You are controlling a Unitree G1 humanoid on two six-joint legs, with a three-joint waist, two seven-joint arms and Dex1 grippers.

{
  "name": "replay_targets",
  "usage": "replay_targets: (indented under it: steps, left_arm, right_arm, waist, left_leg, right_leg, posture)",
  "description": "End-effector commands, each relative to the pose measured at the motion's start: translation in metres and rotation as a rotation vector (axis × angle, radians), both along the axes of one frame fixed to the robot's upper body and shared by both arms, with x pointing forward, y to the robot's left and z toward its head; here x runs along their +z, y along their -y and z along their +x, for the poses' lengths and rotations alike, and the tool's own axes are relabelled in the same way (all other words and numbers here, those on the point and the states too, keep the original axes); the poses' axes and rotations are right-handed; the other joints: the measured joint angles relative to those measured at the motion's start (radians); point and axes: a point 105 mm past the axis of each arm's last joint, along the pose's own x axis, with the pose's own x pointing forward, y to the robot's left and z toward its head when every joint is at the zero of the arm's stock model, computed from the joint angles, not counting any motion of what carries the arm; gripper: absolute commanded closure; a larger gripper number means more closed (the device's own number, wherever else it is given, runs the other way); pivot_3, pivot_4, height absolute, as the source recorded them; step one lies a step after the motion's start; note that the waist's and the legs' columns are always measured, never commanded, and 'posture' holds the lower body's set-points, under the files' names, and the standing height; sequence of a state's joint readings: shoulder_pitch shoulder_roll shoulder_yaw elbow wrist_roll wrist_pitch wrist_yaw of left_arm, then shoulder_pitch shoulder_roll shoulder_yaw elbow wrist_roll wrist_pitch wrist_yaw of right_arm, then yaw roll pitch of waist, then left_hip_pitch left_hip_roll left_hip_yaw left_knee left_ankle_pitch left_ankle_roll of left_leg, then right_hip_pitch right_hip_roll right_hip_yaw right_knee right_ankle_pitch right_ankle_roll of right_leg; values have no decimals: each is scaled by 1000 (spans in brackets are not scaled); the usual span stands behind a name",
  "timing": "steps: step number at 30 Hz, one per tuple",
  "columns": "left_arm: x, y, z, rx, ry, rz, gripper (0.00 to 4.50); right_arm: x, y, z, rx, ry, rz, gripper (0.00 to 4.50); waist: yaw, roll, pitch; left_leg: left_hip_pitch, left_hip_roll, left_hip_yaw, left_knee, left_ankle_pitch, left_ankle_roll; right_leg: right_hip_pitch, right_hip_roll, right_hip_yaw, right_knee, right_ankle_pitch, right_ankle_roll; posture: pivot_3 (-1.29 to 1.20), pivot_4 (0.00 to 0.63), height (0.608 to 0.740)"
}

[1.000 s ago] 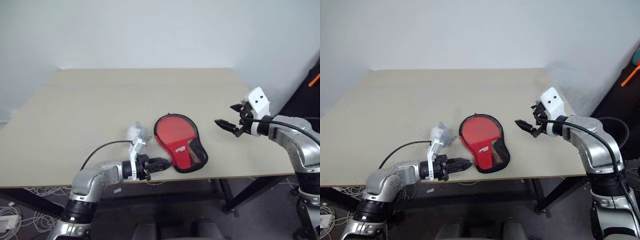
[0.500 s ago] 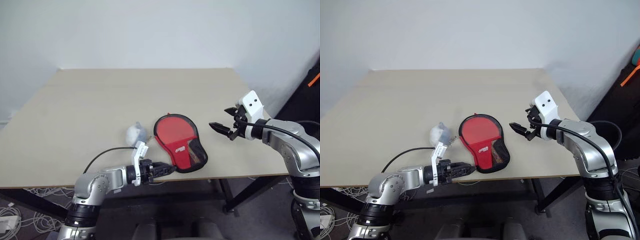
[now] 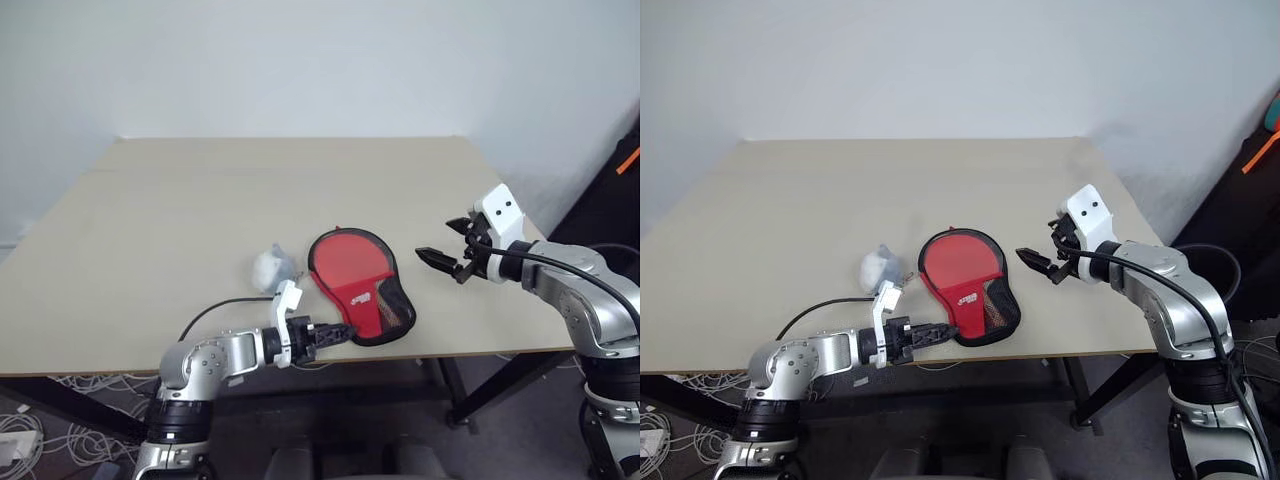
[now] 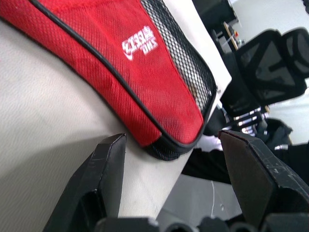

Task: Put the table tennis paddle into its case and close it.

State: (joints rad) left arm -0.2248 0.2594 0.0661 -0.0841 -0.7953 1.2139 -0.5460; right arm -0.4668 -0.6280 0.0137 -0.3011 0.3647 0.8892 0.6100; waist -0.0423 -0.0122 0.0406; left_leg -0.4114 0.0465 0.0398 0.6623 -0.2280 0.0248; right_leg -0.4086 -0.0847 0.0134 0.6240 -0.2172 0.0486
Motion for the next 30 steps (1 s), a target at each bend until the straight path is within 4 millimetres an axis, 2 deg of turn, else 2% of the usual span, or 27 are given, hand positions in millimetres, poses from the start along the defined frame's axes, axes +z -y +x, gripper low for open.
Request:
replay_targets:
  steps: [1,9,15,22,30]
  left_arm:
    - [-10,5,4,18,-50,53,1280]
    - [-22,11,7,61,-152,113,1280]
    - [-20,20,13,110,-211,85,1280]
    - [-24,19,17,181,-292,96,1280]
    - [-15,19,14,184,-359,65,1280]
  right_arm:
    - [16,-5,-2,9,64,28,0]
    - [13,-10,-6,5,56,48,0]
    - [13,-12,-8,1,51,57,0]
    - [15,-11,-8,-1,52,53,0]
    - [15,-9,-8,-1,49,45,0]
  waist:
    - [0,0,0]
    - [9,2,-2]
    - [29,2,-3]
    - [33,2,-3]
    - [27,2,-3]
  left_leg:
    - [0,0,0,0,0,0]
    - [1,-2,-2,1,1,1]
    - [1,-4,-3,2,1,1]
    - [1,-4,-3,2,0,2]
    - [1,-4,-4,2,0,2]
  right_leg:
    - [0,0,0,0,0,0]
    - [3,0,1,0,0,0]
    - [3,0,1,-2,0,1]
    - [5,0,1,-2,0,1]
    - [4,0,1,-2,0,1]
  posture:
    - [0,0,740]
    - [0,0,740]
    - [0,0,740]
    - [0,0,740]
    - [0,0,740]
